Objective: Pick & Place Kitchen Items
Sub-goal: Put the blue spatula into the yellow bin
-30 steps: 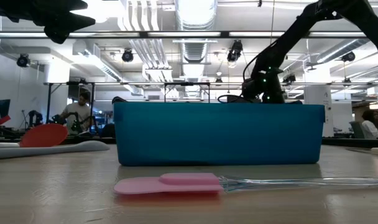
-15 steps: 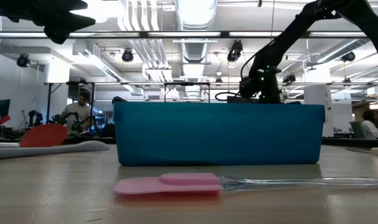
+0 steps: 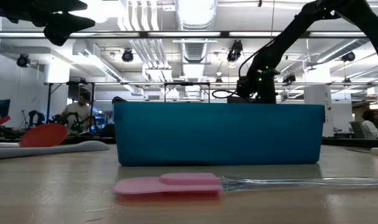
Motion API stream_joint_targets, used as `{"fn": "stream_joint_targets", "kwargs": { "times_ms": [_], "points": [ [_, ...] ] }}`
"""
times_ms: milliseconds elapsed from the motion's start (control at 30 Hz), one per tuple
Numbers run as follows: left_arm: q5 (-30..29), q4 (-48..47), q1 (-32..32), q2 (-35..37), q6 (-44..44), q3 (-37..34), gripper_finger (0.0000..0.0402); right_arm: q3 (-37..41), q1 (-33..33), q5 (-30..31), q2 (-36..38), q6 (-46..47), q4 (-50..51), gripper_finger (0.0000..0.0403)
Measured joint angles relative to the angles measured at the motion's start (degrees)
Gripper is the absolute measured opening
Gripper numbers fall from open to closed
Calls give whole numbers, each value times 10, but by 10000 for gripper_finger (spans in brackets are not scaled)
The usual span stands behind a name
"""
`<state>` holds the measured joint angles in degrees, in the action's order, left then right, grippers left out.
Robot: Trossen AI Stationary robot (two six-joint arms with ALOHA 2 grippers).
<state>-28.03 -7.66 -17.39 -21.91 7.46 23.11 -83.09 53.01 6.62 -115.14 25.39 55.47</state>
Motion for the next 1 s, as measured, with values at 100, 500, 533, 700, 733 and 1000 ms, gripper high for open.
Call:
{"fn": "stream_joint_targets", "kwargs": {
  "times_ms": [100, 500, 533, 700, 733, 1000],
  "points": [
    [0, -1, 0, 0, 0, 0, 234, 1, 2, 22, -2, 9, 3, 8],
    [0, -1, 0, 0, 3, 0, 234, 5, 8, 31, -30, 32, 10, 8],
    [0, -1, 0, 0, 3, 0, 234, 2, 7, 38, -33, 31, 13, 8],
    [0, -1, 0, -1, 3, 0, 234, 0, -7, 38, -36, 13, 19, 8],
    [0, -1, 0, -1, 3, 0, 234, 0, -10, 35, -35, 10, 20, 8],
    [0, -1, 0, -7, 8, 0, 234, 4, -38, -19, -37, -10, 54, 8]
  ]
}}
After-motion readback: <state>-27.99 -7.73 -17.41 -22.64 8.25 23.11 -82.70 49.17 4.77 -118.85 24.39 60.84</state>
